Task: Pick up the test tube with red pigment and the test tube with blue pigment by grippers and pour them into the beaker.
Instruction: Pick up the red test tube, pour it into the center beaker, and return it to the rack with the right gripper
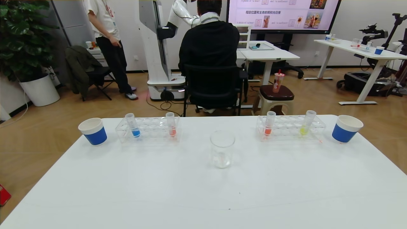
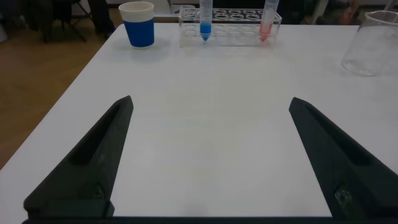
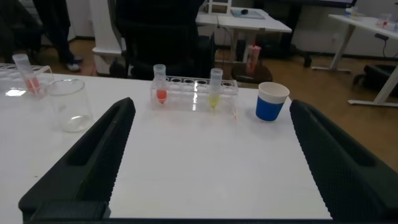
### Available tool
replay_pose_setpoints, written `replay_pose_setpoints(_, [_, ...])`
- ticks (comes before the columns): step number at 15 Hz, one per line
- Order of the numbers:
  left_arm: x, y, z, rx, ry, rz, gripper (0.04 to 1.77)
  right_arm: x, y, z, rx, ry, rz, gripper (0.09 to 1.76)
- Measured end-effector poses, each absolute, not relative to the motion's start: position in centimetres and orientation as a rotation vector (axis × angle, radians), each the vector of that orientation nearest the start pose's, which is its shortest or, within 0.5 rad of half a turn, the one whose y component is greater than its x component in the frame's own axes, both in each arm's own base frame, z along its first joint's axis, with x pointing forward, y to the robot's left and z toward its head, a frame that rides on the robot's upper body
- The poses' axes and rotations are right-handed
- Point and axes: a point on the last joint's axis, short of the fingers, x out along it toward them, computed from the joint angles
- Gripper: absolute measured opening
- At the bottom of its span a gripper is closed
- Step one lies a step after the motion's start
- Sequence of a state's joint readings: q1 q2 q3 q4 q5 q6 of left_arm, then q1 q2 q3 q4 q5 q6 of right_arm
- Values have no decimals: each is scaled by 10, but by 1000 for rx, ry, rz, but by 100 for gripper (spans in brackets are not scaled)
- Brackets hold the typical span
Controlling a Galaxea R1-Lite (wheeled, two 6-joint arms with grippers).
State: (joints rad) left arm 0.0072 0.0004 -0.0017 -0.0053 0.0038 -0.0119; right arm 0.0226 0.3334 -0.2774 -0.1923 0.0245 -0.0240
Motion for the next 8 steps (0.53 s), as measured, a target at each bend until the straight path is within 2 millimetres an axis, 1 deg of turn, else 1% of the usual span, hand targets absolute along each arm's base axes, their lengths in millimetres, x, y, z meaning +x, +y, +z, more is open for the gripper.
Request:
replay_pose_setpoints(3, [-23, 0, 77, -12, -7, 11, 175, 27, 1, 186, -18, -53, 54, 174])
replay_pose_setpoints(5, [-23, 0, 77, -11, -7, 11, 175, 51, 2, 191, -14, -20, 58, 174])
replay_pose_setpoints(8, [-23, 0, 77, -12, -7, 11, 175, 93, 3, 199, -12, -17, 55, 174])
